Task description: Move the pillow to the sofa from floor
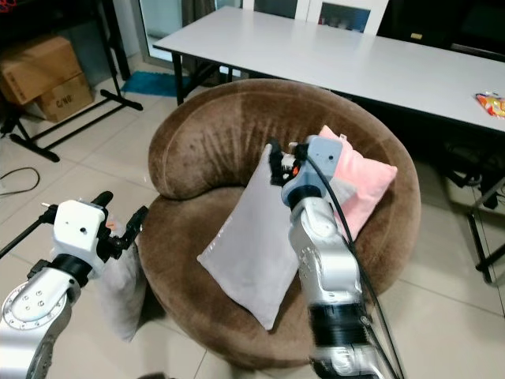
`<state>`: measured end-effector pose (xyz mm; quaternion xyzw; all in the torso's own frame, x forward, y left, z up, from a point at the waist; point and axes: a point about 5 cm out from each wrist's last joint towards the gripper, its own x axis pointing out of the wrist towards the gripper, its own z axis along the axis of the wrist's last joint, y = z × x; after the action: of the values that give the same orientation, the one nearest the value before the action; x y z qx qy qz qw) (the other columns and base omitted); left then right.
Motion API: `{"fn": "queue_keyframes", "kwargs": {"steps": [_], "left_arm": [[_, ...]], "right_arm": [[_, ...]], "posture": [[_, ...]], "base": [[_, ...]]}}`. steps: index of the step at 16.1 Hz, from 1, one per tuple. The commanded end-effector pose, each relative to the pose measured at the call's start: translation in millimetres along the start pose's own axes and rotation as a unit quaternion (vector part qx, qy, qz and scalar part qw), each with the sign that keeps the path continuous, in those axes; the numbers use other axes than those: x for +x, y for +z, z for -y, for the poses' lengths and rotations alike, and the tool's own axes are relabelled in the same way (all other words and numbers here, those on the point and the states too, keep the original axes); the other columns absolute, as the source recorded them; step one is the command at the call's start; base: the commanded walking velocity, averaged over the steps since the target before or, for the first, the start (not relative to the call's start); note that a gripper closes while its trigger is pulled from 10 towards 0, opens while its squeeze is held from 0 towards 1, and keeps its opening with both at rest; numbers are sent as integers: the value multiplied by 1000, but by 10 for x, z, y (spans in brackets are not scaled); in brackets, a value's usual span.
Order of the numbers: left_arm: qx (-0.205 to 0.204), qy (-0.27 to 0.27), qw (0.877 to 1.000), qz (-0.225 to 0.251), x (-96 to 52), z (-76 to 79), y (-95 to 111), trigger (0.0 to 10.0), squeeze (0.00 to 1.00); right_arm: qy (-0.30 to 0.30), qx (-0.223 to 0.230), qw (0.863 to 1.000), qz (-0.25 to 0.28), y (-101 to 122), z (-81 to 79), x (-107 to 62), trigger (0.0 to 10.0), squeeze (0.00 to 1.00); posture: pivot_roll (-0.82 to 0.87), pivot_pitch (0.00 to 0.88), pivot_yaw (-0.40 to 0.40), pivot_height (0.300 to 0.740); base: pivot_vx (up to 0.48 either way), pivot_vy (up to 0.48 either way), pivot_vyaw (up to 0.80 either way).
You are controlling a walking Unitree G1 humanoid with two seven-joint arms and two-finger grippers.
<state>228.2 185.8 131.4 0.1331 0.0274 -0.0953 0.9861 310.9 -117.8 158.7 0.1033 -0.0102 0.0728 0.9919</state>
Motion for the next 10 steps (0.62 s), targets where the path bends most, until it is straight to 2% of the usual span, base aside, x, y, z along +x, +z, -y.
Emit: {"fn": "queue_keyframes", "kwargs": {"steps": [1, 2, 3, 4, 8, 9, 10], "left_arm": [[4, 10, 1000, 5, -19, -12, 24, 10000, 0], [0, 20, 1000, 6, -45, -5, 26, 10000, 0], [-1, 24, 1000, 5, -51, -5, 25, 10000, 0], [-2, 27, 1000, 4, -57, -6, 16, 10000, 0], [2, 25, 1000, 2, -6, -20, 18, 10000, 0], [3, 25, 1000, 2, 6, -20, 19, 10000, 0], [3, 25, 1000, 2, 10, -20, 20, 10000, 0]], "right_arm": [[20, -9, 1000, -2, 28, -35, -34, 10000, 537], [62, -23, 998, -15, 13, -79, -132, 10000, 357], [73, -27, 997, -18, 4, -88, -155, 10000, 361], [84, -29, 996, -26, -32, -94, -187, 10000, 400], [70, -33, 996, -34, -49, -87, -237, 10000, 408], [33, -10, 999, -33, -74, -43, -242, 10000, 451], [11, -16, 999, -28, -81, 0, -233, 10000, 580]], "posture": [[-34, 0, -63, 740], [-25, 0, -72, 740], [-24, 0, -72, 740], [-27, 0, -69, 740], [-31, 0, -50, 740], [-32, 0, -48, 740], [-32, 0, -48, 740]], "base": [[0, 364, 0], [0, 446, 0], [0, 446, 0], [0, 446, 0], [0, 442, 0], [0, 446, 0], [0, 446, 0]]}}
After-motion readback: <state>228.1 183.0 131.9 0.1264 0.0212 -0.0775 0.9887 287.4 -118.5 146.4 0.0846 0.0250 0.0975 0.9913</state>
